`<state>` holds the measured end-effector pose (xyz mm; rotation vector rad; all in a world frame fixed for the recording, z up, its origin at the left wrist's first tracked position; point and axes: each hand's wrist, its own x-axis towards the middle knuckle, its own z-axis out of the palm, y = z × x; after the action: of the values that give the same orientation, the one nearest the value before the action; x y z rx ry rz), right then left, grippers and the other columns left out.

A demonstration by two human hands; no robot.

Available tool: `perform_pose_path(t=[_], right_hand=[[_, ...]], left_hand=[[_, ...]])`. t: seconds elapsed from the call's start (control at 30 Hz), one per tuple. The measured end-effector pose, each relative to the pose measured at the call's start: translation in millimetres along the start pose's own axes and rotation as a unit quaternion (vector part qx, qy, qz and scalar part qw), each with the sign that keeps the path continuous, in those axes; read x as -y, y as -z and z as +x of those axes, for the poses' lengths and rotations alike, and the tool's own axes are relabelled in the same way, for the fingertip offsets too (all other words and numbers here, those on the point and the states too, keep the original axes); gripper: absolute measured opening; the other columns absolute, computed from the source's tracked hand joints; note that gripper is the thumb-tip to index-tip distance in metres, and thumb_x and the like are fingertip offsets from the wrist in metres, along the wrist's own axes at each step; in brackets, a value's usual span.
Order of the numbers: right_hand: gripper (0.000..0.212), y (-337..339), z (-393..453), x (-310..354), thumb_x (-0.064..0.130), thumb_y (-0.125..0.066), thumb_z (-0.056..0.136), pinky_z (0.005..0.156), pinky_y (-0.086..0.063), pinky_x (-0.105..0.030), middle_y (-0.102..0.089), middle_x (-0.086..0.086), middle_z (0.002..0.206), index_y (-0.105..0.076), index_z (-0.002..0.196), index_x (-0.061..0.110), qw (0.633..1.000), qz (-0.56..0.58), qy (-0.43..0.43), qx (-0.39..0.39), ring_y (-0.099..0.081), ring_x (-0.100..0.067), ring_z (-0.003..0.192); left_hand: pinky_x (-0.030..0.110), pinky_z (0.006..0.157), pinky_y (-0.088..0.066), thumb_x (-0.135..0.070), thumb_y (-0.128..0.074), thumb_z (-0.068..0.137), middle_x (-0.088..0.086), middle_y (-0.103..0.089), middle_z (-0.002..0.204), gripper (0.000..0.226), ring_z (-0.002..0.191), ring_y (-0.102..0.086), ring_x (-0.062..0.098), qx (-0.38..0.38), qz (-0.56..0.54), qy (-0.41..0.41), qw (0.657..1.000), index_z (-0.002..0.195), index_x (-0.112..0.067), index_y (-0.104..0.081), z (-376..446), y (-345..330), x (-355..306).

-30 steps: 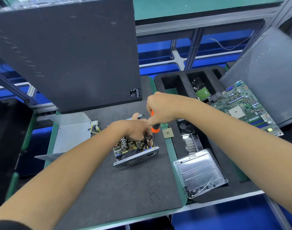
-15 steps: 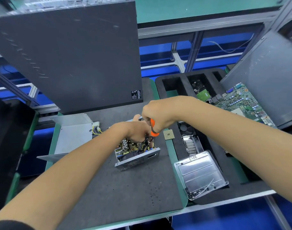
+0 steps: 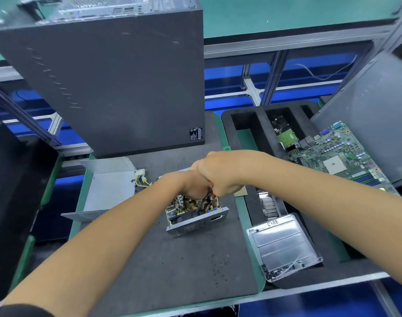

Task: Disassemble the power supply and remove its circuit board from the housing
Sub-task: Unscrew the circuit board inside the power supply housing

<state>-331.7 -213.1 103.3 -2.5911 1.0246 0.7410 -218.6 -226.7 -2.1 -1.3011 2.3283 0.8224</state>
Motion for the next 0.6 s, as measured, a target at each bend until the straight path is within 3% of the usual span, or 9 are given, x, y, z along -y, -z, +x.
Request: perform_pose_path(t=[0.1,0.2,0.33,0.4,0.5,0.6], right_hand=[[0.008,5.7,-2.9,-10.8,0.007,-0.054,0.081,0.054,-0.042,-0.030,-0.059,-0.007,0.082,-0.055,0.084,0.014,0.999,-0.024,0.024,0.010,-0.051,-0.019,0.068],[0.018,7.7,-11.6,-18.2,0.005,-0.054,0.080,0.040,-0.032,-0.021,-0.046,0.003,0.074,-0.047,0.079,0.021,0.998,-0.034,0.048,0.020,-0.044,-0.011,0.059],[0.022,3.0,-10.9,-20.7,-0.001,-0.053,0.075,0.055,-0.039,-0.032,-0.045,0.002,0.074,-0.050,0.083,0.019,0.993,-0.072,0.092,0.016,-0.055,-0.025,0.079],[0.022,0.3,-9.1,-21.4,-0.001,-0.055,0.073,0.056,-0.038,-0.033,-0.045,0.002,0.075,-0.049,0.081,0.018,0.993,-0.067,0.102,0.010,-0.052,-0.025,0.078],[0.023,-4.1,-8.3,-22.6,0.001,-0.058,0.074,0.055,-0.039,-0.031,-0.046,0.006,0.075,-0.049,0.082,0.020,0.996,-0.020,0.088,-0.005,-0.052,-0.022,0.078],[0.018,-4.3,-5.8,-20.7,0.007,-0.062,0.076,0.054,-0.037,-0.029,-0.046,0.010,0.072,-0.053,0.084,0.021,0.996,0.001,0.079,-0.029,-0.051,-0.019,0.077]], left_hand=[[0.009,0.066,-0.031,0.007,-0.034,0.079,-0.015,-0.067,0.097,0.046,0.091,-0.044,0.014,0.023,-0.008,-0.029,0.999,0.091,-0.021,-0.068,4.4,1.0,3.9],[0.017,0.080,-0.026,0.006,-0.030,0.073,-0.032,-0.059,0.088,0.057,0.102,-0.037,0.016,0.010,-0.022,-0.043,0.999,0.071,-0.039,-0.064,8.5,-1.3,10.9],[0.033,0.093,-0.033,-0.003,-0.038,0.081,-0.014,-0.055,0.079,0.035,0.093,-0.037,0.021,-0.035,-0.065,-0.004,0.997,0.063,-0.030,-0.052,12.7,-4.9,16.5],[0.031,0.094,-0.030,-0.011,-0.044,0.087,-0.004,-0.061,0.091,0.024,0.092,-0.042,0.020,-0.036,-0.020,-0.027,0.999,0.077,-0.025,-0.060,11.1,-7.4,14.1],[0.030,0.101,-0.025,-0.027,-0.051,0.094,-0.009,-0.063,0.113,0.021,0.111,-0.045,0.014,-0.021,0.012,-0.070,0.997,0.108,-0.025,-0.066,11.0,-13.6,11.4],[0.035,0.106,-0.029,-0.037,-0.053,0.094,-0.010,-0.060,0.115,0.021,0.116,-0.043,0.017,-0.040,0.008,-0.080,0.996,0.106,-0.027,-0.068,10.2,-17.3,10.2]])
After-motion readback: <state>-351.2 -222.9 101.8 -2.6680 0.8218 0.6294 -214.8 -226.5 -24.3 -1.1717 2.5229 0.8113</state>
